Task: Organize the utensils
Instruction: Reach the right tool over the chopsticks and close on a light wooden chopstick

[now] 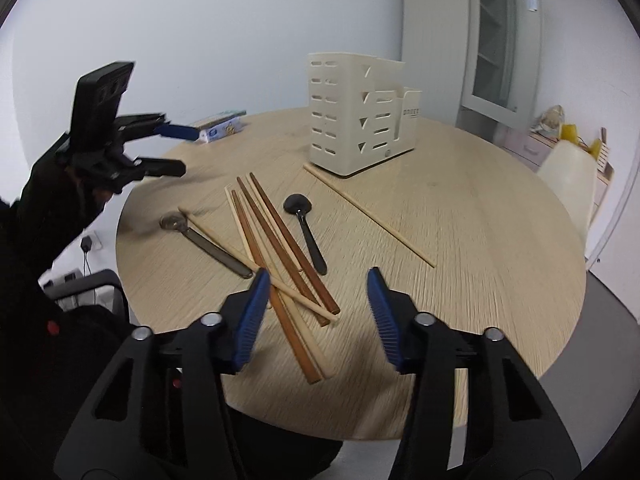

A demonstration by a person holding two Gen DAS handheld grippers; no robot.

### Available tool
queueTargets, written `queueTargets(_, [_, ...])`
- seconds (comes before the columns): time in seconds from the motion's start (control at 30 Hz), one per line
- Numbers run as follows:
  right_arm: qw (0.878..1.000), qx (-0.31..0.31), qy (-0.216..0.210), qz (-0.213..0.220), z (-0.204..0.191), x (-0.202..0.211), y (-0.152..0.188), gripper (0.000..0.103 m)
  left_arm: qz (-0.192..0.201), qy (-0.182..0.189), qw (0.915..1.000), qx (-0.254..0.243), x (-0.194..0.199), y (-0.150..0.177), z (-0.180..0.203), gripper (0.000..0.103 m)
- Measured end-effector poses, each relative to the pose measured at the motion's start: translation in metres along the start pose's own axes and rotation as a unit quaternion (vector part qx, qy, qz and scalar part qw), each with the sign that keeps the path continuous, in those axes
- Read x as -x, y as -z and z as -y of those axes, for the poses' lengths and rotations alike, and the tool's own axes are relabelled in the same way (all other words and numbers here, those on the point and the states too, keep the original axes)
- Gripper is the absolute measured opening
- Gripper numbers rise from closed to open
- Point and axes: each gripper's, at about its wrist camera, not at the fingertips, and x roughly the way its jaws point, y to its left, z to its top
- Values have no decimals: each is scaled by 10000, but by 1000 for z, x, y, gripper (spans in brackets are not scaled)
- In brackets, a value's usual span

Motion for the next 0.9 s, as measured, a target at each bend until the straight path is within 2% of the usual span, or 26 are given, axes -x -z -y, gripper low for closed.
queueTargets(0.07, [9996,131,-187,-177,4,-7,0,37,-168,192,9992,-307,-8,0,-7,62])
queueTargets(0.13, [9986,278,-369,-257,6,-9,2,25,-311,461,9966,-616,-16,0,-14,57])
queueTargets(0.27, [9934,788,-686,-464,9,-18,2,24,-670,705,9891,-1101,-32,6,-23,46])
queueTargets(0.4, [9864,1071,-1062,-651,13,-27,-2,22,-984,1102,9780,-1470,-41,11,-31,45])
queueTargets(0.47, [9817,1171,-1293,-762,14,-32,-3,20,-1083,1233,9728,-1634,-43,14,-31,40])
queueTargets(0.7, [9717,1344,-1729,-889,18,-40,-9,14,-1084,1644,9619,-1897,-48,11,-33,29])
queueTargets(0.9, [9624,1496,-2033,-1001,21,-38,-8,14,-1266,1902,9479,-2218,-57,10,-37,19])
